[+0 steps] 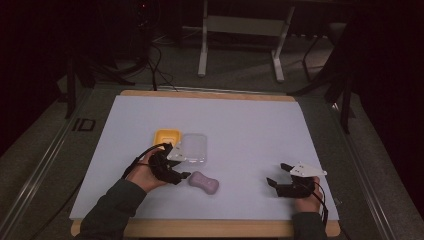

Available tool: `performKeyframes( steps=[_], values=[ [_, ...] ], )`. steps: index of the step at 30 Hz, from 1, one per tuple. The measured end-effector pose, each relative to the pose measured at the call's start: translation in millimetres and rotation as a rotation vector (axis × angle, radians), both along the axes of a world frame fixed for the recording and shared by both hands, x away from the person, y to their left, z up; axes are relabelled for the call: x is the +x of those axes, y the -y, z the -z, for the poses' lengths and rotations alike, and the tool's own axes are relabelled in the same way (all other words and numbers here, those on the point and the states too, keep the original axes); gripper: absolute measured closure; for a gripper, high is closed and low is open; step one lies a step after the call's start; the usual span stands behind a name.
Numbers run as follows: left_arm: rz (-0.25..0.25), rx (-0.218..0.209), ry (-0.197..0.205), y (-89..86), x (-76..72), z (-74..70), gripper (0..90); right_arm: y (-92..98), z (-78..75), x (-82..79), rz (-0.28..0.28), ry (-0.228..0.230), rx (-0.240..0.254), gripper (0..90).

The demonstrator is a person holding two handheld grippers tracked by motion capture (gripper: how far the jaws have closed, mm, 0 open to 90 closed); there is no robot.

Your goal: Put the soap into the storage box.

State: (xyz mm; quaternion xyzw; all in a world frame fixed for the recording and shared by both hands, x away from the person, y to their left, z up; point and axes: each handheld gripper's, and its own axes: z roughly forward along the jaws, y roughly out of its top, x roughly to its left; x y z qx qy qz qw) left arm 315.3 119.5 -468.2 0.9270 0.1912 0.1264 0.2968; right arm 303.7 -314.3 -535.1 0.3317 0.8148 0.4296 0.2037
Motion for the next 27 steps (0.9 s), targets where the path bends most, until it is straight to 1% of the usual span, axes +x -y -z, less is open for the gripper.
performKeyframes(
  steps=[3,8,9,12,14,19,20,21,22,23,25,27],
  values=[
    [0.015,0.007,0.000,3.3,0.4,-0.3,41.4,0.0,0.0,0.0,0.000,0.000,0.000,19.2],
    [0.036,0.017,0.002,14.4,1.4,1.2,38.6,-0.3,0.0,-0.1,0.000,-0.002,-0.003,19.2],
    [0.036,0.017,0.002,14.4,1.4,1.2,38.1,-0.3,0.0,-0.1,0.000,-0.002,-0.003,19.2],
    [0.054,0.028,0.003,21.6,2.7,1.8,36.3,-0.2,0.0,-0.1,0.000,-0.001,-0.002,19.2],
    [0.057,0.030,-0.003,23.3,3.0,2.1,35.3,-0.2,0.0,-0.1,-0.001,-0.002,-0.003,19.2],
    [0.089,0.057,-0.025,32.0,4.6,3.6,33.1,-0.3,0.0,-0.1,-0.001,-0.002,-0.003,19.2],
    [0.089,0.057,-0.025,32.0,4.6,3.6,32.1,-0.3,0.0,-0.1,-0.001,-0.002,-0.003,19.2],
    [0.096,0.069,-0.024,33.5,5.1,3.8,32.1,-0.3,0.0,-0.1,-0.001,-0.001,-0.004,19.2],
    [0.093,0.079,-0.014,35.2,4.9,4.3,29.9,-0.4,0.1,-0.1,-0.002,0.000,-0.005,19.2],
    [0.096,0.093,-0.011,37.8,5.0,4.9,25.0,-0.6,0.1,-0.2,-0.003,0.000,-0.007,19.2],
    [0.097,0.093,-0.011,39.3,5.0,5.5,23.6,-0.6,0.1,-0.2,-0.003,0.000,-0.007,19.2],
    [0.095,0.113,-0.003,42.9,6.0,7.0,18.9,-0.4,0.1,0.0,-0.003,-0.001,-0.005,19.2]
  ],
)
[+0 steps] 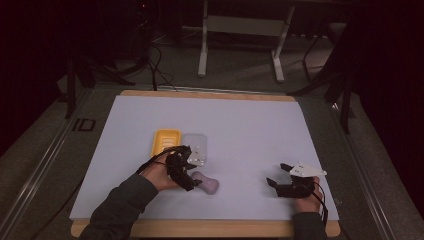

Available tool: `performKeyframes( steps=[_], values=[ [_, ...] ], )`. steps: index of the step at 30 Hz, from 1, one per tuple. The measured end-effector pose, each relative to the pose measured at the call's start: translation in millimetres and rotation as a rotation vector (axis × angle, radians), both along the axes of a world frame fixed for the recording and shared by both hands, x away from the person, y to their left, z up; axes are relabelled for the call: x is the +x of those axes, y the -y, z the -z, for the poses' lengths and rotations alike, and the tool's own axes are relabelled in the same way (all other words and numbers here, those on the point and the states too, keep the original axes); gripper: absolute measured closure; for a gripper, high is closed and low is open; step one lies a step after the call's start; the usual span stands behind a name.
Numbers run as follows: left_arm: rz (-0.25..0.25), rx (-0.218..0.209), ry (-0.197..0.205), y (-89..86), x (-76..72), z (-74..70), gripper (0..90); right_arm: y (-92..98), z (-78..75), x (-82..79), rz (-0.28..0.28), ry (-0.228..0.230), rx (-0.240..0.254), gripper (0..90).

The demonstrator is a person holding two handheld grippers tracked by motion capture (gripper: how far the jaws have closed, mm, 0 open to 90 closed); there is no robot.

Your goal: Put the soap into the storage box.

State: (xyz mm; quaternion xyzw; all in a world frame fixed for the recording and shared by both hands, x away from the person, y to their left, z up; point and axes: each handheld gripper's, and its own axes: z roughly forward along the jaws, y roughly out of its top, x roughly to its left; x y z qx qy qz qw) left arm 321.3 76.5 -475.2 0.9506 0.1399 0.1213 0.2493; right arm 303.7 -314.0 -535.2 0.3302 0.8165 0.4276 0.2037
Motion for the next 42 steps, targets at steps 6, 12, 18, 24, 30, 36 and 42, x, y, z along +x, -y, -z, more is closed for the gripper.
performKeyframes(
  steps=[6,12,18,24,30,36,42],
  values=[
    [0.006,0.023,0.006,8.3,1.7,2.8,13.8,0.0,0.0,0.0,-0.001,0.000,0.000,19.2],
    [0.023,0.046,-0.018,11.5,3.7,5.7,15.6,-0.1,0.0,-0.1,-0.002,0.001,-0.001,19.2],
    [0.050,0.048,-0.023,15.3,1.7,8.4,15.9,-0.2,0.0,-0.2,-0.002,0.000,-0.001,19.2],
    [0.075,0.073,-0.025,25.4,0.0,12.1,15.1,-0.3,0.0,-0.1,-0.001,0.000,-0.001,19.2],
    [0.119,0.120,-0.045,36.0,-3.4,18.1,15.4,0.0,0.0,0.0,-0.002,0.000,0.000,19.1],
    [0.109,0.125,-0.043,39.7,-0.5,19.7,16.6,0.0,0.0,0.0,-0.003,0.000,0.000,19.0],
    [0.077,0.121,-0.072,41.7,8.9,19.7,22.7,-0.1,0.0,0.0,-0.003,0.000,-0.001,19.0]
  ],
)
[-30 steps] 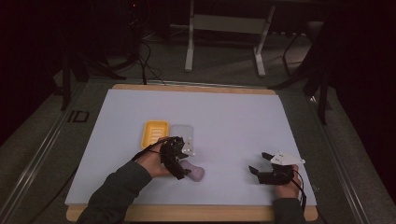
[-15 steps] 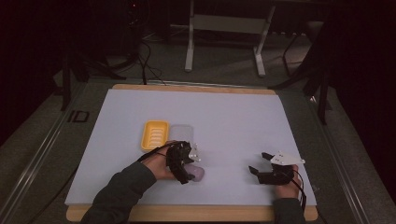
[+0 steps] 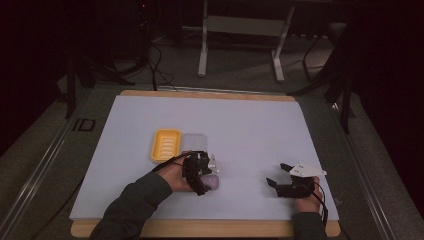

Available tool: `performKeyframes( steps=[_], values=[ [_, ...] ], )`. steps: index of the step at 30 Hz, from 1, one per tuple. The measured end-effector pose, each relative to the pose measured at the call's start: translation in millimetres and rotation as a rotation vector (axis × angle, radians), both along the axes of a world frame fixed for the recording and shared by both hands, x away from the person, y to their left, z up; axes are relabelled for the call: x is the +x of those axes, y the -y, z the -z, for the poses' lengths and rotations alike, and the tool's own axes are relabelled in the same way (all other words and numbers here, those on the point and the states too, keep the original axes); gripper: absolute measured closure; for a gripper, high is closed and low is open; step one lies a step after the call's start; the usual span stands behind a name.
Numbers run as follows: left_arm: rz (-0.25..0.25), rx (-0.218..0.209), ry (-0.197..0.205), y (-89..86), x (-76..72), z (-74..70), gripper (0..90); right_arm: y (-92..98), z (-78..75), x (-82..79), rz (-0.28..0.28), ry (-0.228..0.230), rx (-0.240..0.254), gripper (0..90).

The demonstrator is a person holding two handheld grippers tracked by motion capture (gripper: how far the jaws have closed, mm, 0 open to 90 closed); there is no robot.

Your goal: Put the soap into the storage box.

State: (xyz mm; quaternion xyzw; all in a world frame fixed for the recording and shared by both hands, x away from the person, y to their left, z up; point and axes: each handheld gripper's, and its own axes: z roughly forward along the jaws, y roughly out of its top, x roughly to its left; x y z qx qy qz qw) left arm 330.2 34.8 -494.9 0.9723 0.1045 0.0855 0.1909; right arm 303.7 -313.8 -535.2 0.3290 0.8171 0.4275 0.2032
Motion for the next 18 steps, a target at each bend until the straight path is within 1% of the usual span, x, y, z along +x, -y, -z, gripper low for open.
performKeyframes(
  steps=[1,2,3,4,5,6,7,8,9,10,12,13,14,16,17,18],
  values=[
    [0.000,0.000,0.000,0.0,0.0,0.0,24.2,0.0,0.0,0.0,0.000,0.000,0.000,19.0],
    [-0.017,0.004,-0.024,0.5,4.0,1.0,25.3,0.0,0.0,0.0,0.000,0.000,0.000,18.9],
    [-0.017,0.004,-0.024,0.5,4.0,1.0,26.8,0.0,0.0,0.0,0.000,0.000,0.000,18.9],
    [-0.025,0.005,-0.038,0.8,5.7,1.9,29.3,0.0,0.0,-0.1,0.000,0.000,0.000,19.0],
    [-0.042,0.029,-0.064,1.8,8.9,4.8,30.1,0.0,0.0,-0.1,-0.001,0.000,0.000,19.0],
    [-0.048,0.040,-0.075,2.3,9.9,6.5,30.3,-0.1,0.0,0.0,-0.001,0.000,0.000,19.0],
    [-0.048,0.040,-0.075,2.3,9.9,6.5,31.2,-0.2,0.0,-0.1,0.000,-0.001,-0.001,19.0],
    [-0.050,0.038,-0.105,2.6,12.5,9.1,32.6,-0.3,0.0,-0.1,-0.001,-0.001,-0.001,19.0],
    [-0.050,0.038,-0.105,2.6,12.5,9.1,33.5,-0.3,0.0,-0.1,-0.001,-0.001,-0.001,19.0],
    [-0.055,0.044,-0.134,3.0,15.2,10.7,34.1,-0.4,0.0,-0.1,-0.001,-0.001,-0.002,19.0],
    [-0.059,0.045,-0.139,3.4,15.7,10.6,34.8,-0.4,0.0,-0.1,0.000,-0.002,-0.001,19.0],
    [-0.056,0.057,-0.150,4.4,17.7,9.1,36.1,-0.5,0.0,-0.1,0.000,-0.002,-0.002,19.0],
    [-0.056,0.057,-0.150,4.4,17.7,9.1,37.0,-0.5,0.0,-0.1,0.000,-0.002,-0.002,19.0],
    [-0.048,0.075,-0.155,6.7,18.1,8.3,38.1,-0.6,0.0,-0.1,0.000,-0.003,-0.003,18.9],
    [-0.038,0.099,-0.160,9.2,18.8,7.2,38.9,-0.6,0.0,-0.1,0.000,-0.003,-0.003,19.0],
    [-0.038,0.099,-0.160,9.2,18.8,7.2,40.1,-0.6,0.0,-0.1,0.000,-0.003,-0.003,19.0]
  ],
)
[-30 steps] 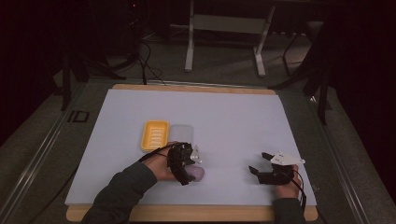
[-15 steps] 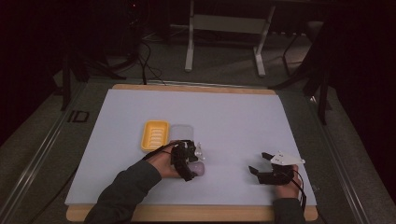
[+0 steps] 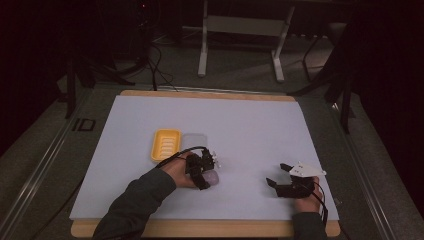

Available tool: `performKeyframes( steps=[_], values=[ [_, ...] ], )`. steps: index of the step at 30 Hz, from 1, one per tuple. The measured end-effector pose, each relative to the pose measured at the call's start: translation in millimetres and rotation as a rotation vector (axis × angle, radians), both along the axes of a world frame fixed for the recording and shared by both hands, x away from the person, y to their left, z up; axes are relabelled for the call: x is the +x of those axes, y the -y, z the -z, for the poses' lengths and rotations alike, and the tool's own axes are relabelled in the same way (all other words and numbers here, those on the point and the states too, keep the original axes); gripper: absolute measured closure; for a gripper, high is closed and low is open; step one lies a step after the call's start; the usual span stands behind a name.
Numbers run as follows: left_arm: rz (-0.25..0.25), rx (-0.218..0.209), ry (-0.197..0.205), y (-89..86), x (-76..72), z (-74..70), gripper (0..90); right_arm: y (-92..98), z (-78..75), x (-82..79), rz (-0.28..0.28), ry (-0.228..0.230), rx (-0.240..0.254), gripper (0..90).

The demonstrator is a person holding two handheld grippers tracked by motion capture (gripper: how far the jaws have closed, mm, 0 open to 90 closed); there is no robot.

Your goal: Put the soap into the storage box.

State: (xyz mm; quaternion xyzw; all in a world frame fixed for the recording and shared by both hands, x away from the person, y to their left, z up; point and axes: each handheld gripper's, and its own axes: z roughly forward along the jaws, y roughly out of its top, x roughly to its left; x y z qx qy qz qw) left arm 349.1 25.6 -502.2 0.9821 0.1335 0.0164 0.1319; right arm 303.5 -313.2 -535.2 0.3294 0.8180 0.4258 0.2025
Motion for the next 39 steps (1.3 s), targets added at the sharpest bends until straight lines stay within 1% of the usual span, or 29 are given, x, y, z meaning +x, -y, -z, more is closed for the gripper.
performKeyframes(
  steps=[1,2,4,8,10,14,20,28,31,32,35,39],
  values=[
    [0.000,0.000,0.000,0.0,0.0,0.0,40.1,0.0,0.0,0.0,0.000,0.000,0.000,19.0],
    [0.014,0.026,-0.006,2.7,0.1,-1.3,40.1,0.0,0.0,0.0,0.000,0.000,0.000,18.9],
    [0.022,0.045,-0.006,4.8,-0.3,-1.9,43.3,0.1,0.0,0.0,0.000,0.000,0.000,19.0],
    [0.026,0.073,-0.009,8.2,-0.5,-2.7,46.2,0.1,0.0,0.0,0.000,0.000,0.000,19.0],
    [0.024,0.084,-0.018,9.8,0.4,-3.0,46.5,0.0,0.0,0.0,0.000,0.000,0.000,19.0],
    [0.036,0.105,-0.019,11.8,2.2,-4.1,49.7,0.1,0.0,0.1,-0.001,0.000,0.001,18.9],
    [0.044,0.097,-0.019,9.7,2.0,-4.3,49.9,0.1,0.0,0.0,-0.001,0.000,0.001,18.9],
    [0.034,0.105,0.007,4.9,2.4,-4.8,49.9,0.3,0.0,0.2,-0.002,0.001,0.001,18.9],
    [0.027,0.100,0.008,2.9,2.9,-5.5,49.9,0.2,0.0,0.2,-0.001,0.001,0.001,18.9],
    [0.017,0.090,0.004,1.6,3.2,-6.8,49.9,0.2,0.1,0.2,-0.001,0.001,0.001,18.9],
    [0.009,0.079,0.003,-0.1,3.7,-9.7,49.9,0.2,0.0,0.2,-0.001,0.001,0.001,18.9],
    [0.008,0.076,0.007,-2.2,4.1,-13.4,49.9,0.1,0.0,0.1,-0.001,0.001,0.000,18.9]
  ],
)
